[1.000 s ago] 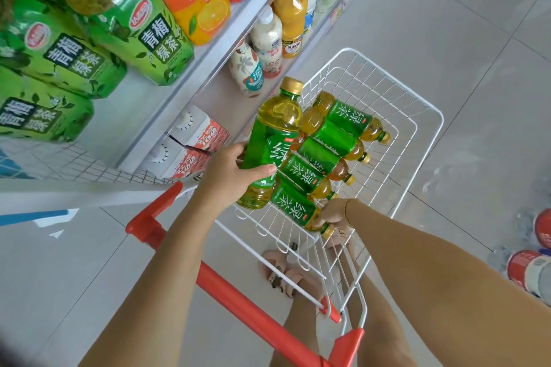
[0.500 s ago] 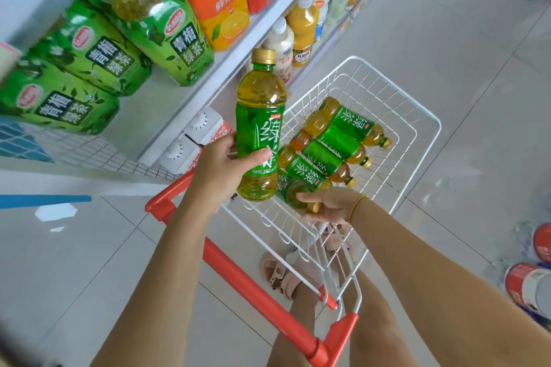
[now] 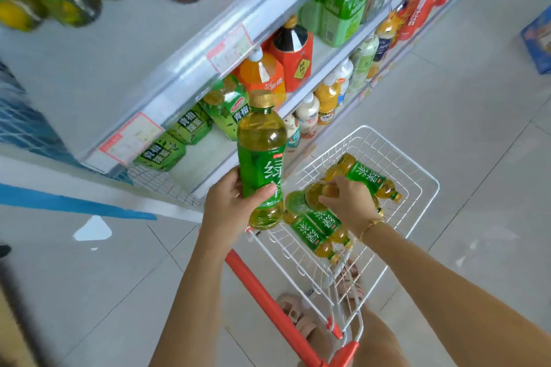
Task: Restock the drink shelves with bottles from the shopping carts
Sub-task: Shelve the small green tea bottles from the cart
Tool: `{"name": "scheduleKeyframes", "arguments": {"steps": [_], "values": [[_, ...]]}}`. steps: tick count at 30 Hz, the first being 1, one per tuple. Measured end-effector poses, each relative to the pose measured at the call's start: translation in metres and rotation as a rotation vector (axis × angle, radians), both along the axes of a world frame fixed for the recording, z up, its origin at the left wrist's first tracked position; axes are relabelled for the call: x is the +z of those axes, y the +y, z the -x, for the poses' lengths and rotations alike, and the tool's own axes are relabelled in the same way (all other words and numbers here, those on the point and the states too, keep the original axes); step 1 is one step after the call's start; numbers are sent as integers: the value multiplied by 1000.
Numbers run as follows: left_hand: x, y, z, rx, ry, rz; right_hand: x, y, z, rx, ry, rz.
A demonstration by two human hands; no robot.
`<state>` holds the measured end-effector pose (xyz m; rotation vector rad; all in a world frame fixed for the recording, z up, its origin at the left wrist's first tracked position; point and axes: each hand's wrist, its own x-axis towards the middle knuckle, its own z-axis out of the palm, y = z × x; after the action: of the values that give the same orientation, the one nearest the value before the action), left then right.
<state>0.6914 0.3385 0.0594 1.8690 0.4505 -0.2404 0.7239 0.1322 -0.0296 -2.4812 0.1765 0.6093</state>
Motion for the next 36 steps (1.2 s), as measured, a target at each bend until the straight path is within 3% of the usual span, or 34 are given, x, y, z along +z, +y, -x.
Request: {"name": "scheduleKeyframes", "arguments": {"steps": [4, 8, 13, 16, 21, 28, 33, 36], "values": [[48, 8, 8, 155, -204, -5, 96, -22, 4, 32, -300, -39], [96, 24, 4, 305, -423, -20, 177, -36, 15, -28, -627, -213], [129, 46, -12, 392, -598, -119, 231, -3, -9, 11, -968, -400], [136, 64, -22, 431, -645, -151, 245, 30, -35, 77, -1079, -494], [131, 83, -45, 489, -667, -64, 259, 81, -75, 248, -1146, -420], [127, 114, -73, 556, -579, 63, 289, 130, -128, 474, -1002, -355], [119, 125, -71, 546, -557, 106, 297, 185, -147, 522, -920, -562], [117, 128, -74, 536, -551, 128, 284, 212, -147, 424, -802, -762]]}}
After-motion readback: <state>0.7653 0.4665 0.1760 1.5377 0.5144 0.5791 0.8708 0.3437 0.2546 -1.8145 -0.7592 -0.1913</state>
